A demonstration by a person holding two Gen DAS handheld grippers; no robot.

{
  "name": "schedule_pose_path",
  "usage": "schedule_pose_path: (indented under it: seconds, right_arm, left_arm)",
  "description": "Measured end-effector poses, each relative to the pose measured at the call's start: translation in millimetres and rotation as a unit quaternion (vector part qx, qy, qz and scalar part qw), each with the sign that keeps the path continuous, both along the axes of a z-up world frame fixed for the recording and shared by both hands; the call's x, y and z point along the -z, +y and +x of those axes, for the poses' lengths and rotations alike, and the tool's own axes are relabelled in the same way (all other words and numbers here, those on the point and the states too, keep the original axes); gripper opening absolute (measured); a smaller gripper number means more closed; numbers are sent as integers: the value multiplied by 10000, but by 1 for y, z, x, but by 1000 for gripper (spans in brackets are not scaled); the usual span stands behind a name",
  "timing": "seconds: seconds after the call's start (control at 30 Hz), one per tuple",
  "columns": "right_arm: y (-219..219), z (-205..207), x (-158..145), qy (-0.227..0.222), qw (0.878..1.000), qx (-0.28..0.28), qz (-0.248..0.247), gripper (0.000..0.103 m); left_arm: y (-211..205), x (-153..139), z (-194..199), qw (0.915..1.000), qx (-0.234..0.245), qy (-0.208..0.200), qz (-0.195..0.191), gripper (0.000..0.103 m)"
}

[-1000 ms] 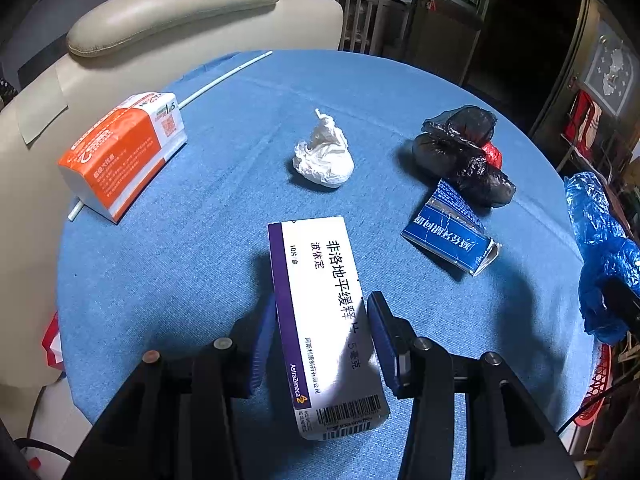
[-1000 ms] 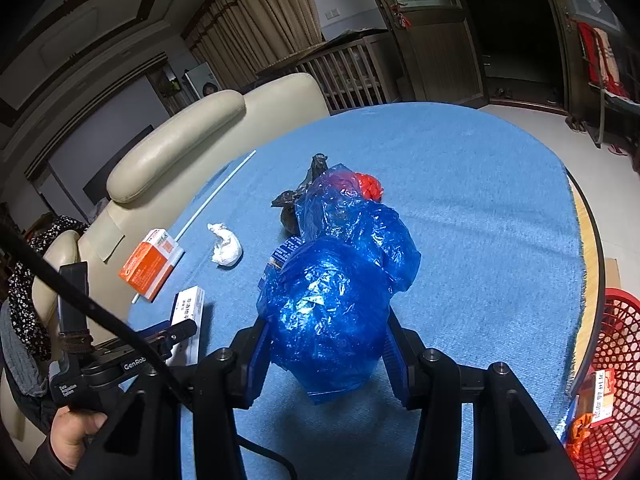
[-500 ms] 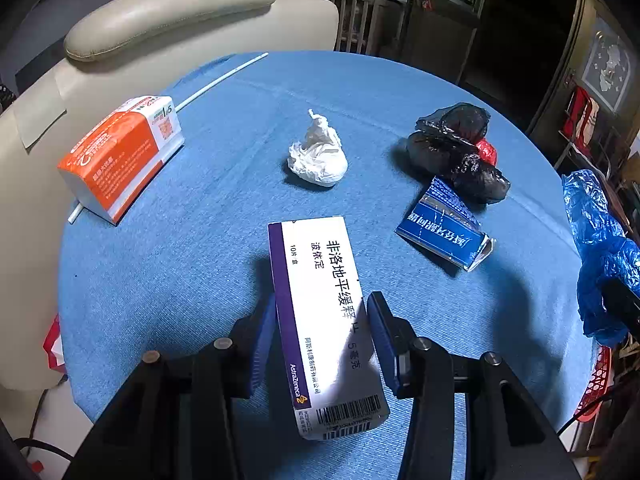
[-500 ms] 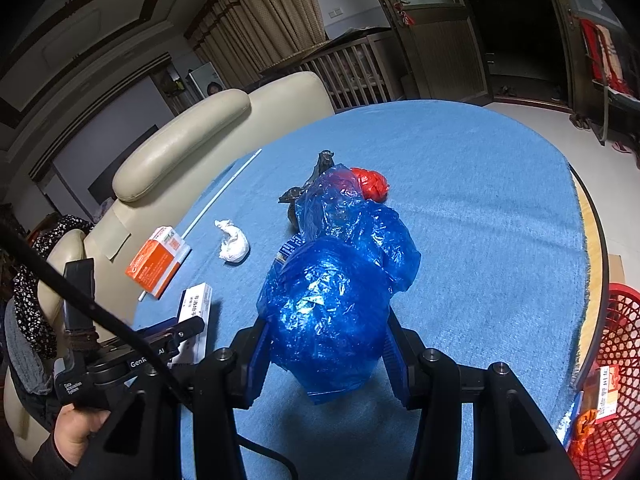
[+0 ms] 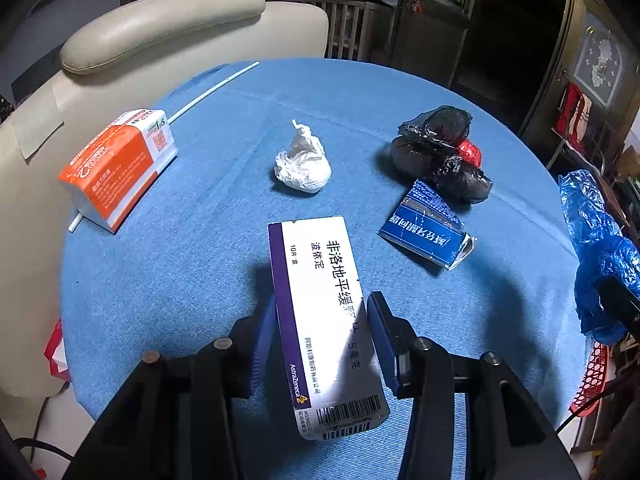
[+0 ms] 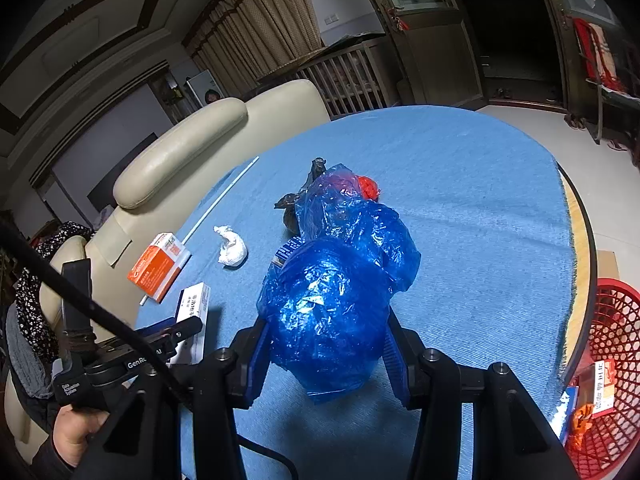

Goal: Collect trash
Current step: 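Lift the pill box with the left tool while the right lifts the blue bag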

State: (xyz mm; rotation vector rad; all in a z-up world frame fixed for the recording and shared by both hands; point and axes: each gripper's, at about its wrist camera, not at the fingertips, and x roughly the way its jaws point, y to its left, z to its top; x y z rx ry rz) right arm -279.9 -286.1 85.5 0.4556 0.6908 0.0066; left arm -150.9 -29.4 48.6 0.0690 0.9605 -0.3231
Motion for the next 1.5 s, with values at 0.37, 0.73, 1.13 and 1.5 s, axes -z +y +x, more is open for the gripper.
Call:
schedule_pose_path:
  seconds: [0.37,0.73,1.13,1.5]
  right_arm:
    - [8,4,-5,22,9999,-50,-138,52]
    - [13,14,-3,163,9996,-61,-203,52]
    - [10,20,7,256,9996,-102,-81,52]
    - [2,21,13,259,9996,-75,50,52]
  left_arm:
    - [7,-2,4,9999,-27,-17,-145,48]
    - [15,9,11,9997,-113,90,-215,48]
    - [11,11,14,9999,-76,90,-85,48]
    - [-8,-2,10,9999,157,-42,11,48]
